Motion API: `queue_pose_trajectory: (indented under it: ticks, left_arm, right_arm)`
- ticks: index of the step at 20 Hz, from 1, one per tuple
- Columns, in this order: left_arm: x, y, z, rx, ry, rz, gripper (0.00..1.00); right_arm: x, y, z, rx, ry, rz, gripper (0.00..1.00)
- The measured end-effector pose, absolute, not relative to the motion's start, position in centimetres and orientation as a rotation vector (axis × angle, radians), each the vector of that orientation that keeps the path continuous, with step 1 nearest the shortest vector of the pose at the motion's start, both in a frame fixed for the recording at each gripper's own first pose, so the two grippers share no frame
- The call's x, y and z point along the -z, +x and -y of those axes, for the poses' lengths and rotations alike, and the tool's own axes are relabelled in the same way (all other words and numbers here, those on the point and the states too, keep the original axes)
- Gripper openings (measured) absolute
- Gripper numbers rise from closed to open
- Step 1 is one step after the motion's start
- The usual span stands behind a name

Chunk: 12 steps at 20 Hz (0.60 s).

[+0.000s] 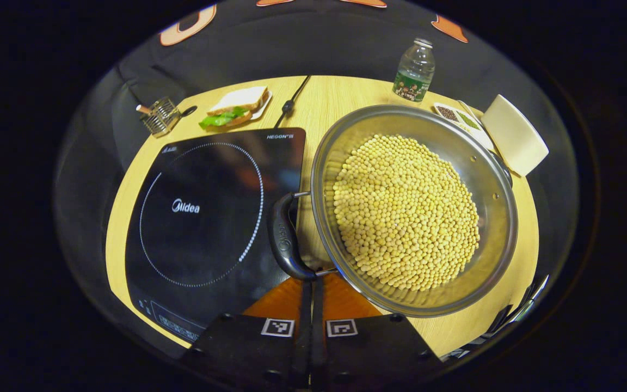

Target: First push the handle of the pot to place it horizontally, then grasp the pot with both hands and set it on the induction cooktop.

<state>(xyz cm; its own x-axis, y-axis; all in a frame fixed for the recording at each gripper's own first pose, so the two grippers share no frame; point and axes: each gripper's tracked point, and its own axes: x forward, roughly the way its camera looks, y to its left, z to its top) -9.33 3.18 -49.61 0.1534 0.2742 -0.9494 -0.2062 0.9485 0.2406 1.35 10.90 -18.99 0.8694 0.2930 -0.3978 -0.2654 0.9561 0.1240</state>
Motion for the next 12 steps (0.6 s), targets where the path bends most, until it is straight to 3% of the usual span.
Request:
queue_pose_trajectory:
  ticks: [12]
  left_arm:
    - [50.9, -5.4, -3.9, -0.266, 0.074, -1.255, 0.08]
  right_arm:
    - [25.4, 0.7, -21.7, -0.5, 0.045, -0.572, 0.95]
